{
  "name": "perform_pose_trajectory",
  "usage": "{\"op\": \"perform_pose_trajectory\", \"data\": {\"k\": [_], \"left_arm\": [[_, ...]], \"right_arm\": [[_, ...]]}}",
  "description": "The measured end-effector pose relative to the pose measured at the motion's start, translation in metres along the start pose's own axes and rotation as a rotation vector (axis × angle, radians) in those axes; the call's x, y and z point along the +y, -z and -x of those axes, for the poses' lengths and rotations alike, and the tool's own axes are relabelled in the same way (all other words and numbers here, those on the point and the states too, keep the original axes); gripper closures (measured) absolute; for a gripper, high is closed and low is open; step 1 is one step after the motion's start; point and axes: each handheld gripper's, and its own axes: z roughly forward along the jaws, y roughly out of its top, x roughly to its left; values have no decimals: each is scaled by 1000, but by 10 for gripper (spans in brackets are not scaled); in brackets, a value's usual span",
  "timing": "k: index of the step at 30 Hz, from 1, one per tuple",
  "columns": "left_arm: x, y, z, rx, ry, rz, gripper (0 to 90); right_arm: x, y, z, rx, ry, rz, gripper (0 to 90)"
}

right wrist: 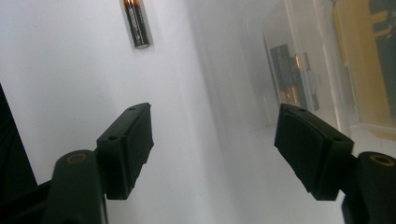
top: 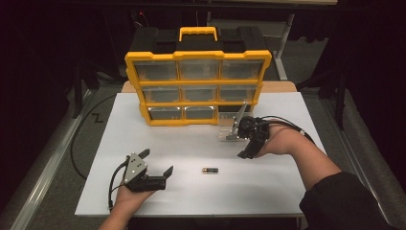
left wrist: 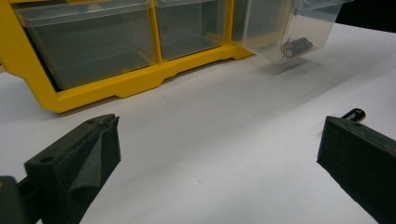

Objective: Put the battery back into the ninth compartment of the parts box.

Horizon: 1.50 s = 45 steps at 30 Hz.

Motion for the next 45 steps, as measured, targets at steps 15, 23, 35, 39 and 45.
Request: {"op": "perform_pose_trajectory", "data": {"k": [15, 23, 35, 39, 45], "left_arm": [[0, 0, 0, -1, -2, 0, 3], [0, -1, 0, -1, 1, 3, 3], [-1, -1, 1, -4, -6, -6, 3], [-1, -2, 1, -5, -7, -8, 3], [-1, -1, 2, -5, -4, -5, 3]], "right_arm": [[-10, -16, -12, 10, -21, 14, 242], [-17, -31, -19, 24, -24, 23, 207], [-28, -52, -30, 28, -31, 33, 144], [-30, -58, -31, 31, -28, 42, 131], [-31, -66, -35, 38, -41, 39, 120]]}}
